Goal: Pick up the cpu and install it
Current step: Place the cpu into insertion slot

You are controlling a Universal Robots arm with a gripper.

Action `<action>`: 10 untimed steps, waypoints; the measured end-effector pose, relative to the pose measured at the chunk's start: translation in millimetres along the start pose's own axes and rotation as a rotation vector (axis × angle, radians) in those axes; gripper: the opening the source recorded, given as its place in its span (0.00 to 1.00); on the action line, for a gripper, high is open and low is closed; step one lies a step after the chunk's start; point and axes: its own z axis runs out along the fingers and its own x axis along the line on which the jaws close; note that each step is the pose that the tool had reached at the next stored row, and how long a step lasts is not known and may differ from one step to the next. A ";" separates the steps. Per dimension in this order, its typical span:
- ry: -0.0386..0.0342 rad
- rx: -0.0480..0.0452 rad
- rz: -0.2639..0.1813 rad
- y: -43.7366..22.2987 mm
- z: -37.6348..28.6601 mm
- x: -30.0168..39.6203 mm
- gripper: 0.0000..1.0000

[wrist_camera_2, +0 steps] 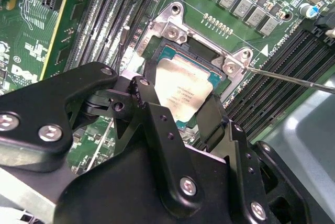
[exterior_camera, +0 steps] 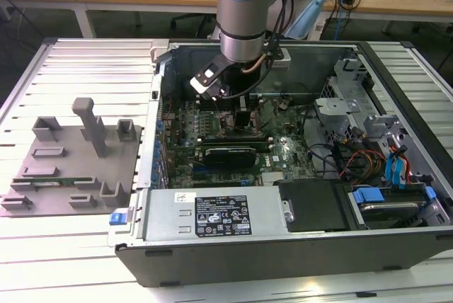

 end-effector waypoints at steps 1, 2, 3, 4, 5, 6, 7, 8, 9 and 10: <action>0.0000 0.0000 0.000 0.0 -0.2 0.0 0.55; -0.0001 0.0001 0.000 0.0 -0.3 -0.1 0.55; -0.0003 0.0003 0.001 0.0 -0.4 -0.1 0.55; -0.0003 0.0003 0.001 0.0 -0.4 -0.1 0.55; -0.0003 0.0003 0.002 0.0 -0.4 -0.2 0.55; -0.0002 0.0004 0.002 0.0 -0.3 -0.4 0.55; -0.0002 0.0005 0.003 -0.1 -0.3 -0.6 0.55; -0.0003 0.0004 0.004 0.0 -0.3 -0.7 0.55; -0.0006 0.0005 0.005 -0.1 -0.3 -1.0 0.55; -0.0007 0.0006 0.005 -0.1 -0.3 -1.1 0.55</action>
